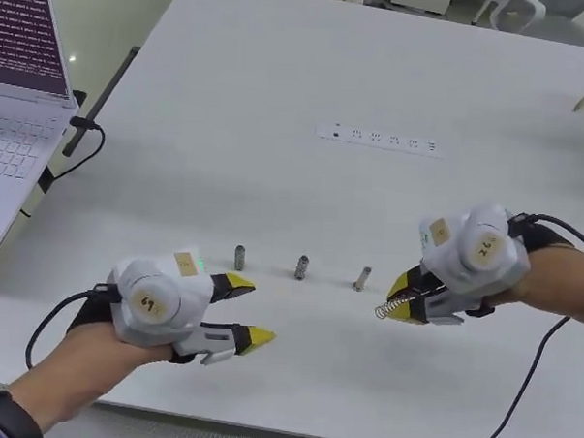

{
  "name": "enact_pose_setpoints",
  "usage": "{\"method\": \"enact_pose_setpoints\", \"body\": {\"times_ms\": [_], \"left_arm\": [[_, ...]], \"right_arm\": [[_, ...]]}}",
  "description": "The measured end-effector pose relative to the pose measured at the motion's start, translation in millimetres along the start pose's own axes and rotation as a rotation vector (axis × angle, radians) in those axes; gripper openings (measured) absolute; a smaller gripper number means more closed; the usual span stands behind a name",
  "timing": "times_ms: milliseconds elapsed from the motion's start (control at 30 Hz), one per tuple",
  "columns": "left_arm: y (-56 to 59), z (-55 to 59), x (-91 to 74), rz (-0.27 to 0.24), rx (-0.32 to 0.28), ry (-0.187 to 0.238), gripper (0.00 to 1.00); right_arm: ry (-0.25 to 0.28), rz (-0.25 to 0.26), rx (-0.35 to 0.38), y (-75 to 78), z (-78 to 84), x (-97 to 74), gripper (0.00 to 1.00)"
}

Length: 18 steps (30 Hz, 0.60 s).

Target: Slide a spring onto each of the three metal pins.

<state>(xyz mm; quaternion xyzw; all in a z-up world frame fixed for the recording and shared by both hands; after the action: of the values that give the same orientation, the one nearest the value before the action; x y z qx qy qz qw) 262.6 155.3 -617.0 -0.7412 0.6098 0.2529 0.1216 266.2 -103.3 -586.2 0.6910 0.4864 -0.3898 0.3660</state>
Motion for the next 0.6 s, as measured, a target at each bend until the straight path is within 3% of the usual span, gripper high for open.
{"method": "enact_pose_setpoints", "body": {"times_ms": [600], "left_arm": [[-12.2, 21.6, -33.8, -0.098, -0.077, 0.009, 0.44]], "right_arm": [[-0.052, 0.024, 0.020, 25.2, 6.8, 8.0, 0.08]]}}
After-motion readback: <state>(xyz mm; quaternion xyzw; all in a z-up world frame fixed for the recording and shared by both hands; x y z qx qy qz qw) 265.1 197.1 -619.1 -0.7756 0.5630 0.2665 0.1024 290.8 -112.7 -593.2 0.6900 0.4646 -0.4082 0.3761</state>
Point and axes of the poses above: the centre of the closed fingertips' face, and the gripper's own axes: x roughly forward along the fingers, y roughly to its right, z roughly out of its underside, the point moved 9 cm from there along -x, roughly backward along the fingers, and after that the axes turned 8 degrees about z, right-handed, at the moved point
